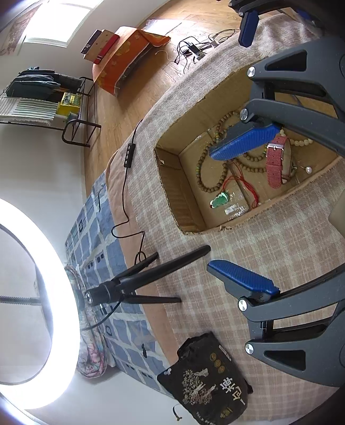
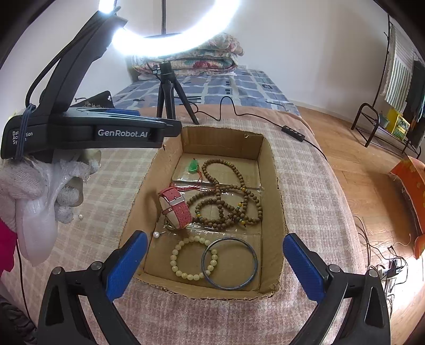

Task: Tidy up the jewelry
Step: 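Open right tool to drop bangle while left tool releases pendant into box, then move left tool toward pearl necklace while right tool approaches pearl earring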

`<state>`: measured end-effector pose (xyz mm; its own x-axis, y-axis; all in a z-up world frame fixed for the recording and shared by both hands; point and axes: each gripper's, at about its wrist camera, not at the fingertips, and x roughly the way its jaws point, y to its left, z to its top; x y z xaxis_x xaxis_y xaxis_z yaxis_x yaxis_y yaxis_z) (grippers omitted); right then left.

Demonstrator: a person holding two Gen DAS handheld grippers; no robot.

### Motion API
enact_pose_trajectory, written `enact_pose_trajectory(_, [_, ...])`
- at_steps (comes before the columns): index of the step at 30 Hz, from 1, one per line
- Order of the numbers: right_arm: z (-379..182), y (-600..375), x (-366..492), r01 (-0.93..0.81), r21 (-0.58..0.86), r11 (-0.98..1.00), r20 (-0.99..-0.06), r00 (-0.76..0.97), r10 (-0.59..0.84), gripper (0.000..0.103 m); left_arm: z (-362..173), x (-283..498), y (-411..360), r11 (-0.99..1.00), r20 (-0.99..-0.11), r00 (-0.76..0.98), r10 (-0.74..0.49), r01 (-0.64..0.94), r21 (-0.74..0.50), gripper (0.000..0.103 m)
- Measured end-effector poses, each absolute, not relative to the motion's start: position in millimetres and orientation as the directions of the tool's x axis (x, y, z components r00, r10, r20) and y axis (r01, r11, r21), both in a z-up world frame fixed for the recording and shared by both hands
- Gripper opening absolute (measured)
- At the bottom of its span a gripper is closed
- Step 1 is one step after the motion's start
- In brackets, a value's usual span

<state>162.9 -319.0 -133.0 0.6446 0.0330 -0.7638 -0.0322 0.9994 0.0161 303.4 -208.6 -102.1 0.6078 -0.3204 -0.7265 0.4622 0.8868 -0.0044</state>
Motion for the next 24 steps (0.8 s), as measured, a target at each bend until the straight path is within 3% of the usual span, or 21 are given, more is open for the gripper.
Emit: enact_pose_trajectory(24, [-101.6, -256.2, 128.6, -0.091, 0.034, 0.995, -0.702, 0.706, 0.089, 0.103, -37.3, 251.7, -92.7, 0.937, -0.662, 0.705, -0.255, 0.35, 0.012, 0.08])
